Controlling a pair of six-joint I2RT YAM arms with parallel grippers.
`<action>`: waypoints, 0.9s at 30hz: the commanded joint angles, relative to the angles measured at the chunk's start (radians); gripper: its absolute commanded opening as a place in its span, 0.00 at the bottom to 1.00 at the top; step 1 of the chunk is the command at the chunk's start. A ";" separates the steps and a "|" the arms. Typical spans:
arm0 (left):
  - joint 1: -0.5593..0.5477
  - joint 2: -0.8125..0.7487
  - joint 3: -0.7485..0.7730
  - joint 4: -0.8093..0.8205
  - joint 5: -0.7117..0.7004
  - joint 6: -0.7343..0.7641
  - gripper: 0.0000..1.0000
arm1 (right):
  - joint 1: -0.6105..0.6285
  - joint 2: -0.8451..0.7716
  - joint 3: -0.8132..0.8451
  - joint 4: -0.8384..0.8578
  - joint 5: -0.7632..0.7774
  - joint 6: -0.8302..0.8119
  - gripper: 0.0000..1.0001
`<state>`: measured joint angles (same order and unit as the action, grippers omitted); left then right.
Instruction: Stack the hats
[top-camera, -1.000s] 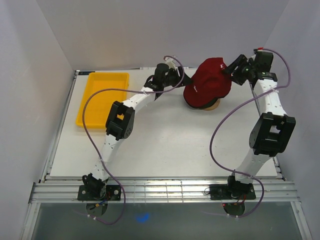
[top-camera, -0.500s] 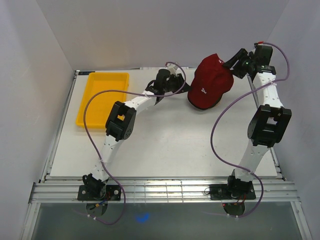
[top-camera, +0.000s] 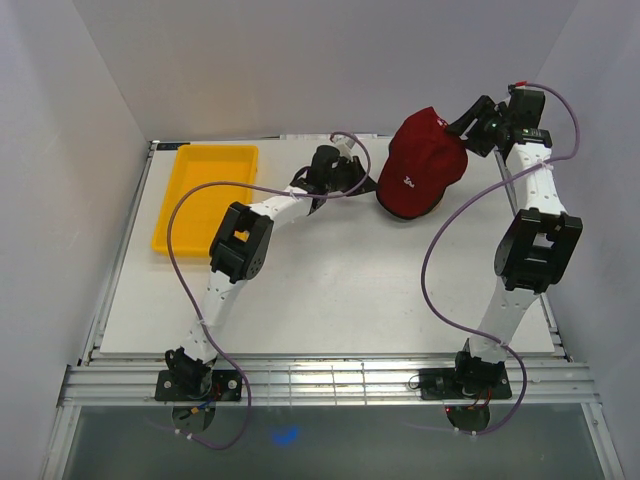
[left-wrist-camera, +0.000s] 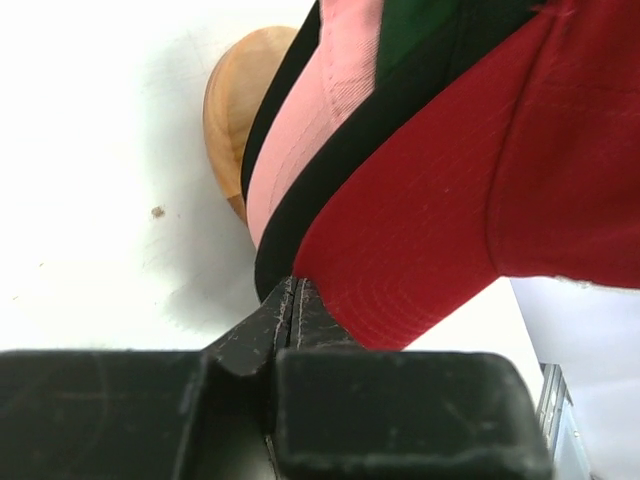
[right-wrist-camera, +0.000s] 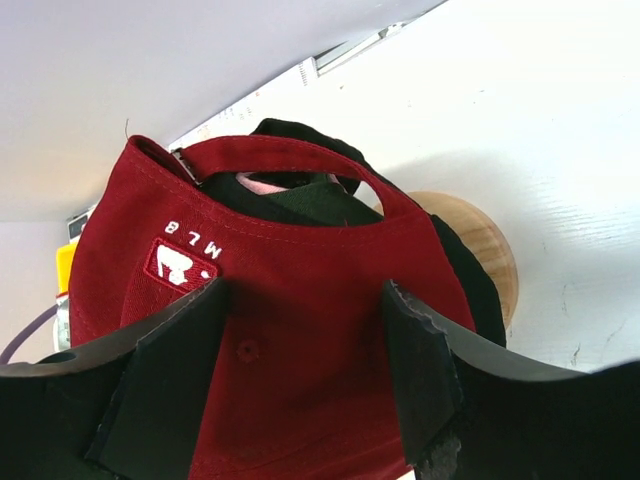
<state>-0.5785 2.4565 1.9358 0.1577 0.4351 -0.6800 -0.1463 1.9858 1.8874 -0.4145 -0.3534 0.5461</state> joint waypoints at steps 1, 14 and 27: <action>-0.011 -0.094 -0.024 -0.003 0.016 0.007 0.07 | 0.007 0.021 0.013 -0.067 0.062 -0.035 0.69; -0.009 -0.125 -0.070 0.003 0.025 0.000 0.00 | 0.014 -0.083 -0.016 0.144 0.064 -0.052 0.73; -0.009 -0.148 -0.095 0.006 0.037 -0.001 0.00 | 0.053 -0.177 -0.070 0.471 -0.138 0.121 0.73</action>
<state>-0.5819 2.4100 1.8507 0.1558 0.4549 -0.6811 -0.1040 1.8175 1.7615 -0.0772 -0.3885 0.5903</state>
